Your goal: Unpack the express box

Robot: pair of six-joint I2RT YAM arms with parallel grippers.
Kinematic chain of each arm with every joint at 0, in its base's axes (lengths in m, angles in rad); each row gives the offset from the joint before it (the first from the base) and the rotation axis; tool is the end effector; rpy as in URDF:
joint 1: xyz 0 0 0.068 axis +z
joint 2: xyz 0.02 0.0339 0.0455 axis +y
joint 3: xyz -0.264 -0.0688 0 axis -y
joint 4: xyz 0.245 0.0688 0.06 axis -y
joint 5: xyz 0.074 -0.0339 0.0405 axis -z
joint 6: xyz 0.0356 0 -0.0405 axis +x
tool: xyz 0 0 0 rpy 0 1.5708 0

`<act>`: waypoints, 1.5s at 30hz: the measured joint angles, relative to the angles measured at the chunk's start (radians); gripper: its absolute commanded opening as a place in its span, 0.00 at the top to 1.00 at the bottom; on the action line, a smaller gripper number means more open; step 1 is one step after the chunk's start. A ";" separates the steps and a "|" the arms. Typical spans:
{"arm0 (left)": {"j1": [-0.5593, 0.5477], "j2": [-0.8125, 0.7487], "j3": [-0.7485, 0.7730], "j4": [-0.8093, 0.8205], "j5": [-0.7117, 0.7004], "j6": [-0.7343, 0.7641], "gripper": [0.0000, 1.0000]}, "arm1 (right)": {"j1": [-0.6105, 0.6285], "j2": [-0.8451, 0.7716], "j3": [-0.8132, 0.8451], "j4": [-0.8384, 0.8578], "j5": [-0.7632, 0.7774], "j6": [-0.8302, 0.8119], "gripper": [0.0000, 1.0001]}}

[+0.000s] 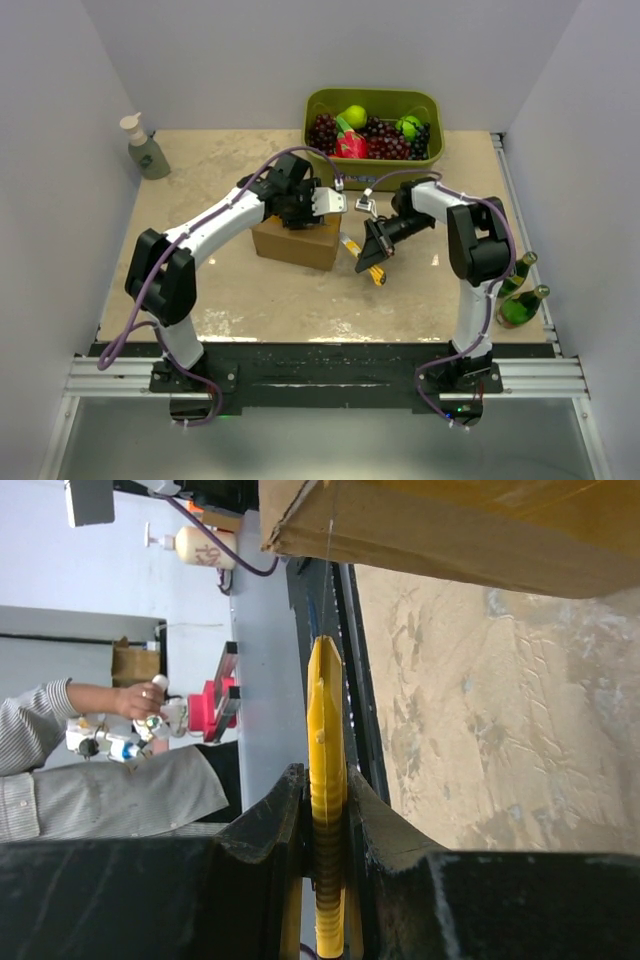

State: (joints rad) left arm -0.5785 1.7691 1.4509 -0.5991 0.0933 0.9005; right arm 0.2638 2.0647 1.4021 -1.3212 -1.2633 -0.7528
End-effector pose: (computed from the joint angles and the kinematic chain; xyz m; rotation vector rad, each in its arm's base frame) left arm 0.3247 -0.2160 0.2658 1.7018 1.8074 0.0205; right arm 0.3205 0.1217 0.1649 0.8642 -2.3225 -1.8630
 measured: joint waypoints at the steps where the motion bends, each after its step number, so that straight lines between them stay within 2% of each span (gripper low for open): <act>1: 0.000 0.000 0.000 0.001 -0.002 0.000 0.38 | 0.004 -0.005 -0.005 0.002 0.001 0.000 1.00; 10: -0.001 0.002 0.000 0.015 -0.013 -0.003 0.38 | 0.039 -0.097 -0.070 0.010 0.044 0.041 1.00; 15: -0.001 0.003 0.000 0.035 -0.013 -0.011 0.33 | 0.029 -0.243 -0.101 0.047 0.068 0.116 1.00; 18: 0.000 0.003 0.000 0.037 -0.012 -0.019 0.25 | -0.061 -0.296 -0.064 0.032 0.061 0.113 1.00; 20: 0.000 -0.001 0.000 0.038 -0.011 -0.025 0.23 | -0.166 -0.273 0.014 0.010 0.047 0.085 1.00; 23: 0.002 -0.011 0.000 0.032 -0.003 -0.030 0.22 | -0.282 -0.221 0.144 0.006 0.042 0.064 1.00; 26: 0.002 -0.024 0.000 0.020 0.008 -0.041 0.22 | -0.332 -0.234 0.194 0.098 0.083 0.127 1.00; 30: 0.002 -0.039 0.000 -0.008 0.031 -0.044 0.23 | -0.315 -0.428 0.058 0.441 0.290 0.317 1.00; 35: 0.002 -0.050 0.000 -0.043 0.068 -0.045 0.23 | -0.303 -0.710 -0.190 0.768 0.589 0.393 1.00; 39: 0.002 -0.056 0.000 -0.058 0.092 -0.055 0.23 | -0.303 -0.740 -0.311 0.892 0.788 0.299 1.00; 45: 0.002 -0.062 -0.001 -0.076 0.126 -0.090 0.24 | -0.270 -0.637 -0.476 0.967 1.078 0.128 1.00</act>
State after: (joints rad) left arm -0.5762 1.7073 1.4498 -0.6746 0.2192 0.8108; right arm -0.0059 1.4273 0.9257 -0.3538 -0.1848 -0.6250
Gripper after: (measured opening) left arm 0.768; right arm 0.190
